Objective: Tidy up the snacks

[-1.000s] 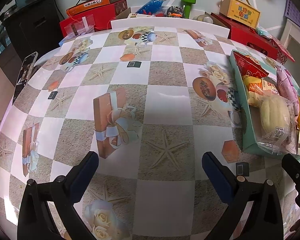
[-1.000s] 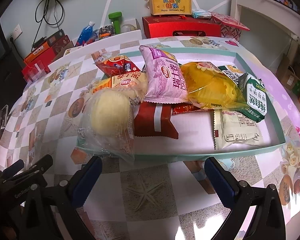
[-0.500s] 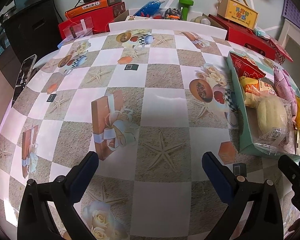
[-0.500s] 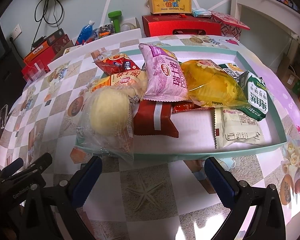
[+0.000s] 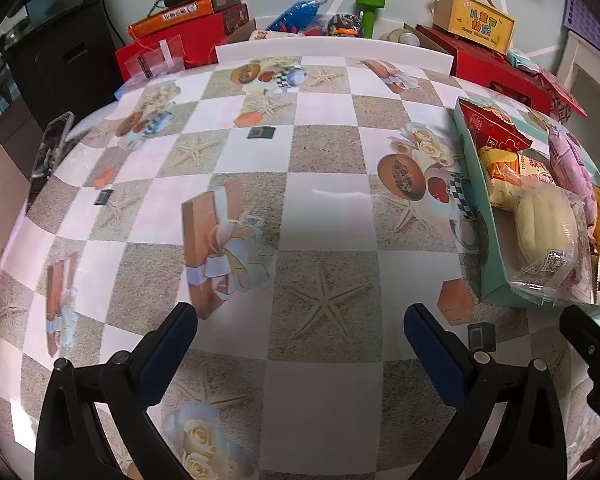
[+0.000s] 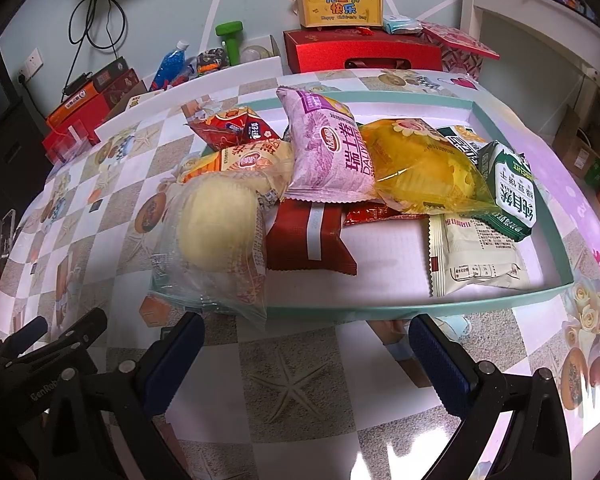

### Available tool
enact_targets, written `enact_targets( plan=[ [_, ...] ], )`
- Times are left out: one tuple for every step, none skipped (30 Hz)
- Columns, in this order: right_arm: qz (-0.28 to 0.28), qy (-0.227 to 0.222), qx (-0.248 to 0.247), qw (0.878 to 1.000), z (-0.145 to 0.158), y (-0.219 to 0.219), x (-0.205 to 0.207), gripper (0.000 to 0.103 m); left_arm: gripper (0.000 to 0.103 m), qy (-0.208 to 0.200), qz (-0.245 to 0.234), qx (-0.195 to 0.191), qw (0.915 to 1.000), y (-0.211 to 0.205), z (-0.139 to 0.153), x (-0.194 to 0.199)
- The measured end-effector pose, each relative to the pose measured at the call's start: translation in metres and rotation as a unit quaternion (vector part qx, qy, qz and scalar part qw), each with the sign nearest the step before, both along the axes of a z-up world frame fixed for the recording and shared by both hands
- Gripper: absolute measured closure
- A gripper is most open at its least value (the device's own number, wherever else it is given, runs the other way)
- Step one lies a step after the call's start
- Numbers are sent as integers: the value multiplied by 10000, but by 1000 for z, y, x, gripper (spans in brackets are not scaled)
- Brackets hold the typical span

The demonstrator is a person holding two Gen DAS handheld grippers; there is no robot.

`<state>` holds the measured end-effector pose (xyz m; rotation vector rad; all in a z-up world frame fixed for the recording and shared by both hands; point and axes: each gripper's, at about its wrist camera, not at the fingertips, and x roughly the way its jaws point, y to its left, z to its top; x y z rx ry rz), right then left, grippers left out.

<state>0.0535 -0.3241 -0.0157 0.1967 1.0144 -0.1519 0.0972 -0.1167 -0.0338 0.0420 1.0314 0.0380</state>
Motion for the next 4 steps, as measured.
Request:
enact_targets(
  plan=[
    [0,1,-1,10000,0,0,0,0,0,-113,1,107,9999,-1,3,-3],
    [-1,1,-3,10000,0,0,0,0,0,-134,-38,138,9998,-2,4,-2],
    [-3,0,-4,10000,0,0,0,0,0,-126,-73,106,9998,-2,4,-2],
    [-3,0,-4,10000,0,0,0,0,0,-96,-114,29,9999,-2,3,-1]
  ],
)
